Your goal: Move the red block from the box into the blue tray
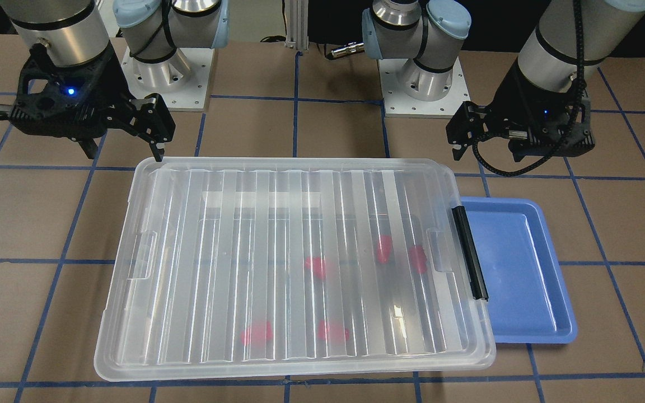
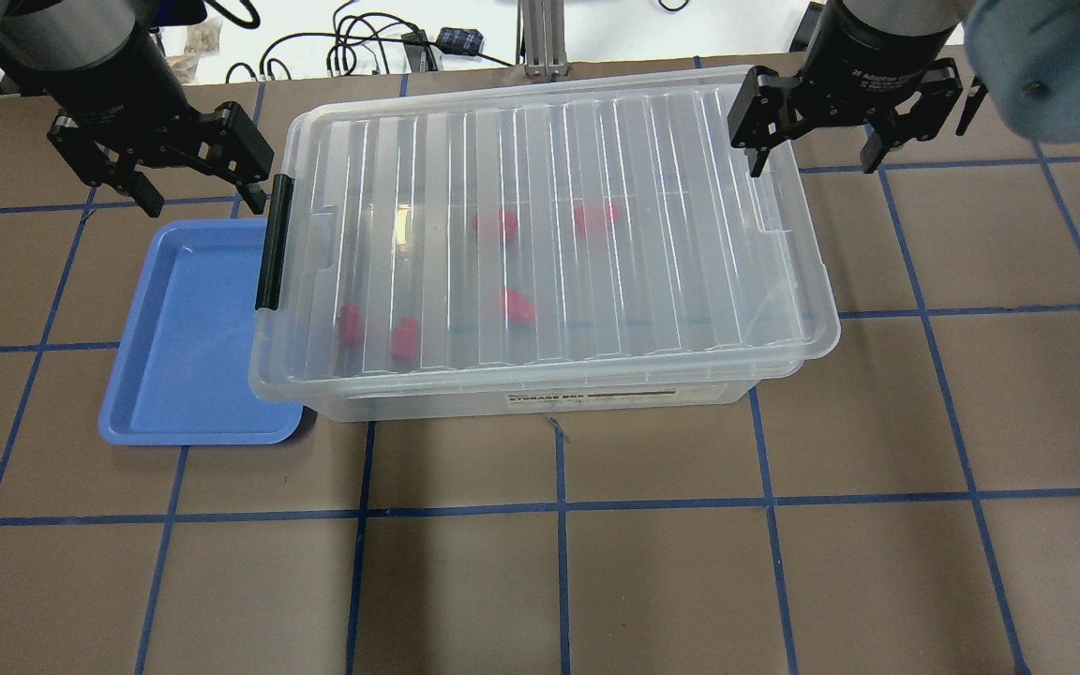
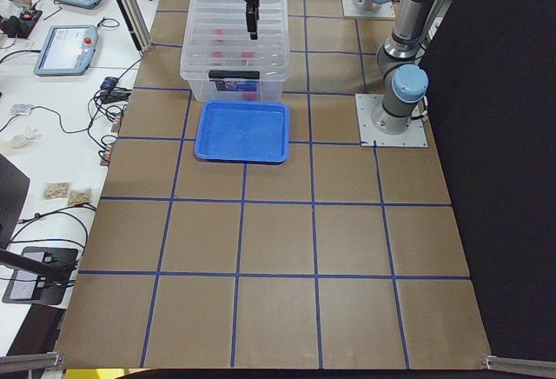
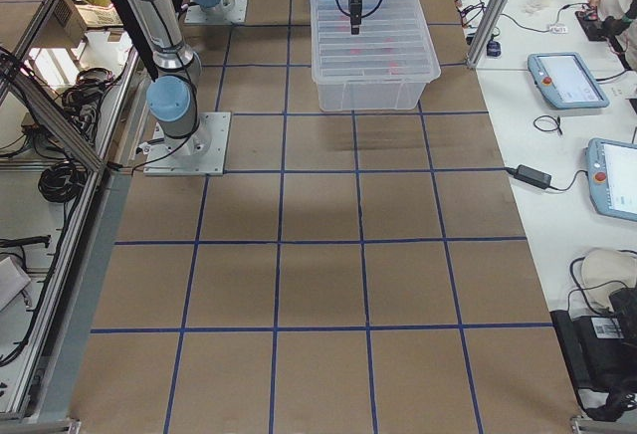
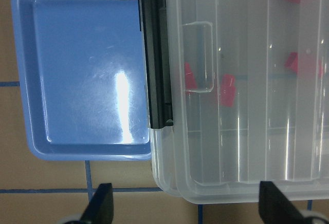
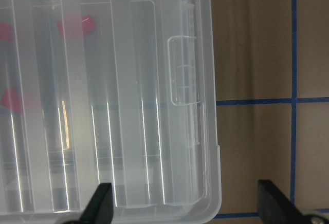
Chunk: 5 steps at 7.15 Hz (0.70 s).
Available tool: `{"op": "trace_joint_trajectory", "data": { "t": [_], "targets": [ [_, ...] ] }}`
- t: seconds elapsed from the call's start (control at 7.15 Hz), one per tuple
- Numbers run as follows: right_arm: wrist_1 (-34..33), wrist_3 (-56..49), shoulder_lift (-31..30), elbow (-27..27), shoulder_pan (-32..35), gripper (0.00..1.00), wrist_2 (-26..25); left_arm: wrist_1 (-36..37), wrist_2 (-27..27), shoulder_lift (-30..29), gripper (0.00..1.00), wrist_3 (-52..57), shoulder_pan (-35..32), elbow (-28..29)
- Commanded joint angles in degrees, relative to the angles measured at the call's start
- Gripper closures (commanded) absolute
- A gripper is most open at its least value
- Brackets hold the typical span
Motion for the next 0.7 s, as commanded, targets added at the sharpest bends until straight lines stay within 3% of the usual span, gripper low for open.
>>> {"op": "trace_joint_trajectory", "data": {
  "t": [0.0, 0.28, 0.56],
  "targets": [
    [-5.42, -2.04, 6.71, 0.11, -4.84, 0.0, 0.03, -0.41, 0.04, 0.07, 0.0, -0.46, -0.02, -0.17],
    [-8.44, -5.45, 12.53, 0.2, -6.71, 0.0, 0.29, -0.24, 0.13, -0.11, 0.0, -0.38, -0.02, -0.17],
    [-9.16, -5.64, 14.04, 0.64, -6.71, 0.01, 0.73, -0.33, 0.31, -0.19, 0.0, -0.38, 0.24, -0.09]
  ]
}}
